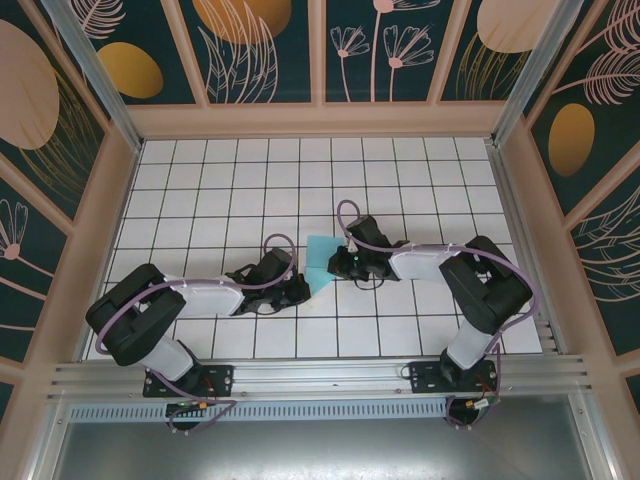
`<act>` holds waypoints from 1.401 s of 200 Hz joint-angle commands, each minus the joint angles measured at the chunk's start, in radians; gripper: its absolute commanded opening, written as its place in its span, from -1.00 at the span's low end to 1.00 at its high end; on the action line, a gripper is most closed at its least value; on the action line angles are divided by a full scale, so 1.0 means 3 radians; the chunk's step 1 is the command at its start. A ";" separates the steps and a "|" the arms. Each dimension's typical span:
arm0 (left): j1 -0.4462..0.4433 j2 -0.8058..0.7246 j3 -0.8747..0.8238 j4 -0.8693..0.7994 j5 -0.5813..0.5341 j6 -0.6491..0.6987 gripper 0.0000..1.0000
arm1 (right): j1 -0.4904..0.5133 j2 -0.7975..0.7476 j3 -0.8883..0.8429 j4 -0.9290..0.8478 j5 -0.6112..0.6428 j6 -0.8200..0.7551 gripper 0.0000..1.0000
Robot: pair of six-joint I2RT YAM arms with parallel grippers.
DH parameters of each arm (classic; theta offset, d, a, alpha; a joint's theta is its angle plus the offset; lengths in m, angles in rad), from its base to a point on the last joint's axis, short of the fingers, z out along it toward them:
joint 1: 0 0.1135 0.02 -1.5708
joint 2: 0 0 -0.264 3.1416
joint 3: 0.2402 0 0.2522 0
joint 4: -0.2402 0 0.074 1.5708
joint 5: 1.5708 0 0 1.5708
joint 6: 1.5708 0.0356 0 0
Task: Fold a paper plane with a square sheet of paper (pick it up from the middle)
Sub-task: Third fold the triangle at the center of the table.
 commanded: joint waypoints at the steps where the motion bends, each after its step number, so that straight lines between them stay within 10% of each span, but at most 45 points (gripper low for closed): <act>1: -0.0019 0.0049 -0.0046 -0.0194 -0.0122 -0.0029 -0.93 | -0.0050 0.0076 -0.0014 -0.0105 0.0049 -0.0063 -0.83; 280: -0.0022 0.0317 0.0501 -0.0036 -0.0057 0.0203 -0.92 | -0.0108 -0.0200 -0.0078 0.0156 -0.0257 -0.0060 -0.72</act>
